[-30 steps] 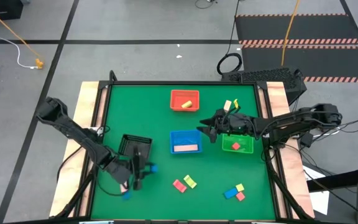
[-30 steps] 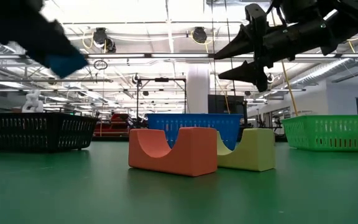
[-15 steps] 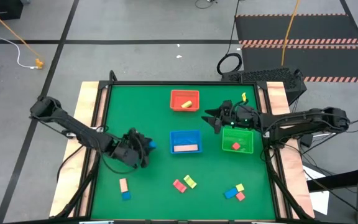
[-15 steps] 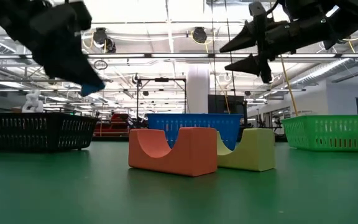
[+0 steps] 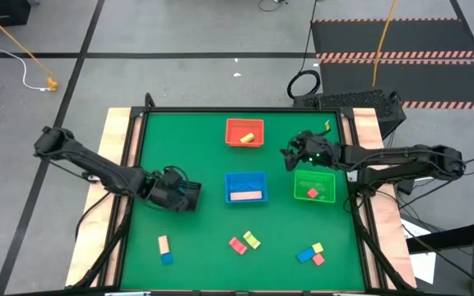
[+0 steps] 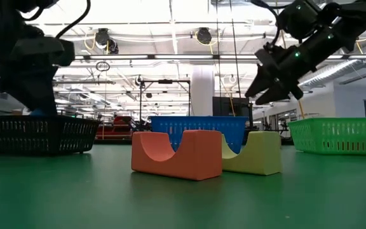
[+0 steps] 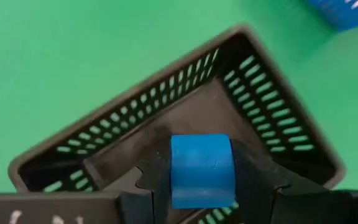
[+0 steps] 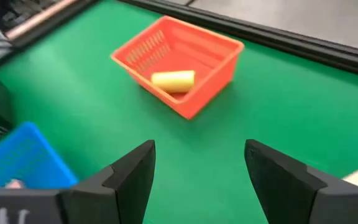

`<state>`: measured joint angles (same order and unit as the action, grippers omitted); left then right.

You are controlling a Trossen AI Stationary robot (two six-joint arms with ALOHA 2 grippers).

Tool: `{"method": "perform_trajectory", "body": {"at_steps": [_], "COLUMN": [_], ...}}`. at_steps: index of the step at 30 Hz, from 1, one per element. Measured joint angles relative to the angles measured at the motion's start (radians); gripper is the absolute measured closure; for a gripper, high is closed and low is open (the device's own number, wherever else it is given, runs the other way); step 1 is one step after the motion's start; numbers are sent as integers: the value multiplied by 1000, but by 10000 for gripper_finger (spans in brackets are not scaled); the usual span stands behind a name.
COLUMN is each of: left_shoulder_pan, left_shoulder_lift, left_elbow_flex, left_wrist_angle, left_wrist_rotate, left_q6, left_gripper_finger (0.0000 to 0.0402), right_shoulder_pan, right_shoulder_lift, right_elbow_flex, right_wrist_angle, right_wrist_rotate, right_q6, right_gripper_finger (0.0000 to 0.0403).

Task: Sort & place blocks by color
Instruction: Put the top left blue half-cylinder block into the black bin, then put the top brown block into the blue bin

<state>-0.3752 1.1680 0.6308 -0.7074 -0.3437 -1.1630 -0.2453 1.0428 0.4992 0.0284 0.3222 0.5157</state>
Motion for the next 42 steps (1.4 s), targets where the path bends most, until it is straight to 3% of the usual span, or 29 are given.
{"method": "perform_trajectory", "body": {"at_steps": [5,12,17,22,26,42], "left_shoulder_pan": [0,0,0,0,0,0], "left_shoulder_lift": [18,17,16,3,-25,-246], "left_elbow_flex": [0,0,0,0,0,0], "left_wrist_angle": [2,4,9,26,29,31], "left_wrist_rotate": [1,3,4,7,7,-58], "left_q6": [-3,-25,-25,-25,-25,55], "left_gripper_finger": [250,201,194,194,193,192], "right_shoulder_pan": [-5,-6,-56,-117,-164,-182], "right_shoulder_lift": [0,0,1,1,19,336], "right_elbow_flex": [0,0,0,0,0,0], "right_wrist_angle": [-50,-91,-146,-214,-231,-48], "right_wrist_rotate": [77,97,106,290,305,305], "right_q6": [-17,-76,109,242,331,451], "right_gripper_finger": [163,162,162,162,162,162]}}
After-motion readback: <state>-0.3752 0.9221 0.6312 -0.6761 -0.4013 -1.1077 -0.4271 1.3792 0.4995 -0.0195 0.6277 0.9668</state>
